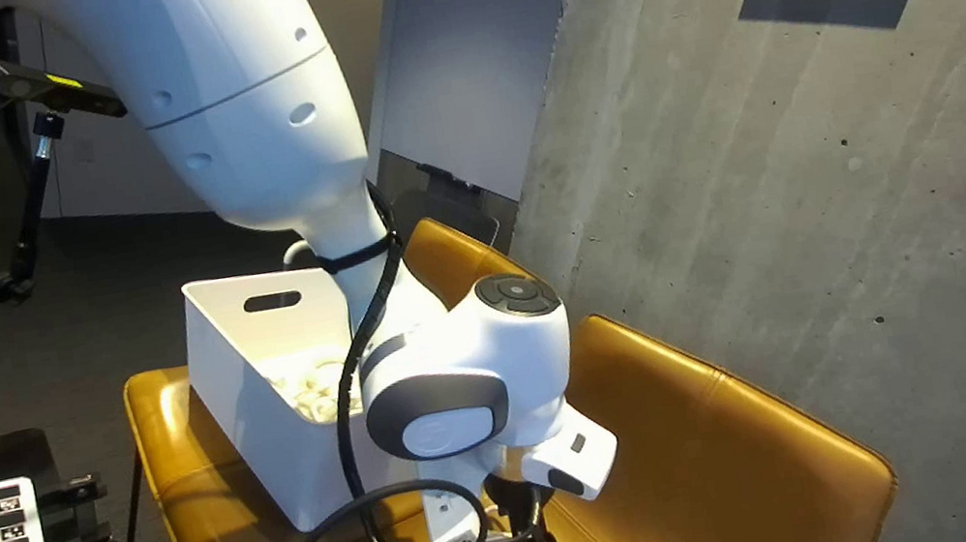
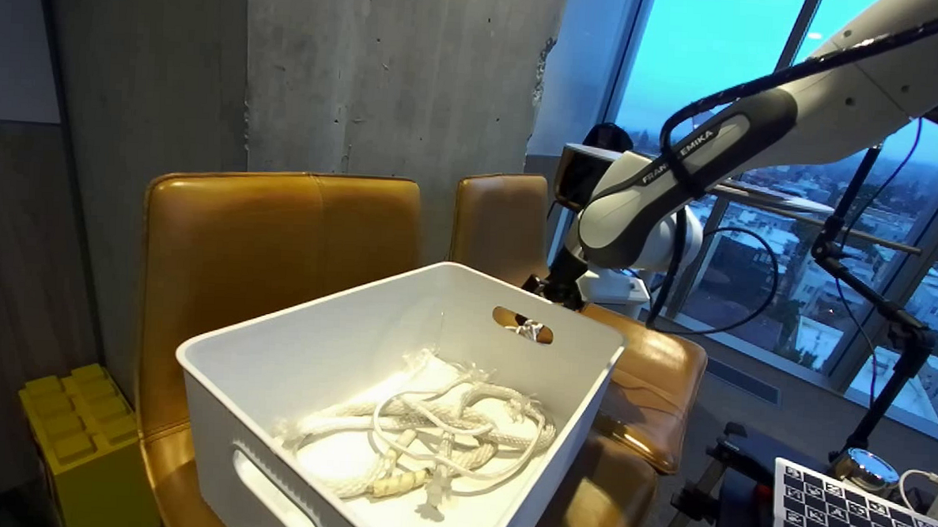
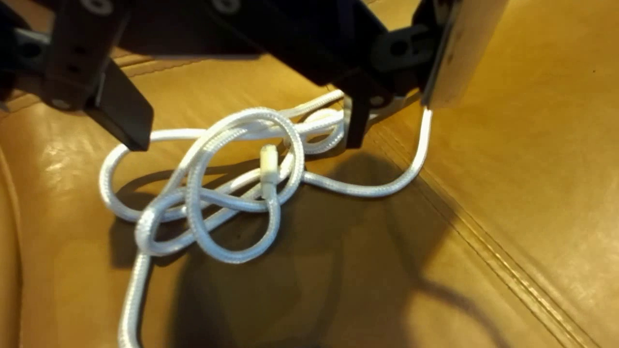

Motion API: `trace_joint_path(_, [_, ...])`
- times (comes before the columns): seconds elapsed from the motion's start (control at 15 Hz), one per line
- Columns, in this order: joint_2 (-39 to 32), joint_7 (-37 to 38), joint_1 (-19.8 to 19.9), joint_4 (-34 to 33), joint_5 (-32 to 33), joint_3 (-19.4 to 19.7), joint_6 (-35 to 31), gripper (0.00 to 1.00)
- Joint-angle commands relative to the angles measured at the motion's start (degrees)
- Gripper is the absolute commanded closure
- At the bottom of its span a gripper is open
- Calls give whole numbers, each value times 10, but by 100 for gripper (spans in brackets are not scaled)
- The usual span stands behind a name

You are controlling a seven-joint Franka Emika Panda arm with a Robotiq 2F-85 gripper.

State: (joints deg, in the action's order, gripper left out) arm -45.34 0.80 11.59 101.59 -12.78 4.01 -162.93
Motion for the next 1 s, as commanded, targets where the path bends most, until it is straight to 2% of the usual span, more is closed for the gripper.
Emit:
trace_joint_path(0.0, [-56, 34, 0, -63, 10, 9, 22, 0])
trace_joint_path(0.2, [-90, 43, 3, -101, 12, 16, 36, 0])
trace_joint_path(0.27, [-99, 45, 5, -113, 13, 20, 44, 25])
trace_joint_path(0.33, [-106, 45, 7, -122, 14, 23, 50, 26])
trace_joint_path(0.6, [-107, 44, 10, -129, 18, 38, 65, 58])
trace_joint_path(0.93, [-39, 40, -6, -63, 28, 46, 71, 95])
